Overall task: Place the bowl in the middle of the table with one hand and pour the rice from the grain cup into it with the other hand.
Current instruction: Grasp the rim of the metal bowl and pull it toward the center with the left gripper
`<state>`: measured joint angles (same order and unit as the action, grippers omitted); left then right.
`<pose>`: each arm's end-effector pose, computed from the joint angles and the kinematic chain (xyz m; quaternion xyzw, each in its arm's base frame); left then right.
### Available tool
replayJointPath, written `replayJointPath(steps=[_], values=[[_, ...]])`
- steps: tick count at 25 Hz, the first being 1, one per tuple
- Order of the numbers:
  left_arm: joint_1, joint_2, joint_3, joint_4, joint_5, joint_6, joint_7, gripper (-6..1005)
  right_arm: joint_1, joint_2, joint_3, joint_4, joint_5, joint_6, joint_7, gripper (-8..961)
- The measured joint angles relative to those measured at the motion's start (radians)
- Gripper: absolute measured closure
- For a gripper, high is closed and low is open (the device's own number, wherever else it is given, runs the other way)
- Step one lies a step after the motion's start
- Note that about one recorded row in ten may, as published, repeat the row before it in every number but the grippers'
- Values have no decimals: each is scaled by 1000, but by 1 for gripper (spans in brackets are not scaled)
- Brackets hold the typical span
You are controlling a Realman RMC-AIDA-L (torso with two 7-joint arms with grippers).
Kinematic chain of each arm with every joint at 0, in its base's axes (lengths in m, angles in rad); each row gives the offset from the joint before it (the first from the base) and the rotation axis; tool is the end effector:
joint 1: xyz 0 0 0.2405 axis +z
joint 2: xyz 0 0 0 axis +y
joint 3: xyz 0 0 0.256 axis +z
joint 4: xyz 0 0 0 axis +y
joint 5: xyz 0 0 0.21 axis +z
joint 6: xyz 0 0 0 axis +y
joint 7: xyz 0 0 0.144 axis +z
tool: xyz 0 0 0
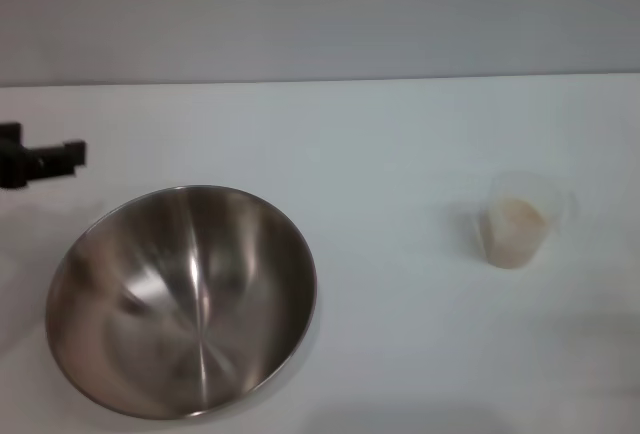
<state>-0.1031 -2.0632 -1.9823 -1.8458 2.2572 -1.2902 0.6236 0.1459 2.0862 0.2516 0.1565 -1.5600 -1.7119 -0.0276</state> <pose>-0.2131 0.3086 0.1184 -0.8449 -0.3618 -0.0836 0.3850 0.3649 0.2002 0.0291 -0.5692 0.1458 0.2988 0.7520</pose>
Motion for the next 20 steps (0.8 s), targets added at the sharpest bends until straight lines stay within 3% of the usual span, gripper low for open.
replayJointPath(steps=[11,20], values=[[41,-5,166,-11,105,0,-1,192,1,0,0,0,0,4,0,186],[42,-5,202,-9,144,2,-13,191,1,0,2,0,3,12,0,185]])
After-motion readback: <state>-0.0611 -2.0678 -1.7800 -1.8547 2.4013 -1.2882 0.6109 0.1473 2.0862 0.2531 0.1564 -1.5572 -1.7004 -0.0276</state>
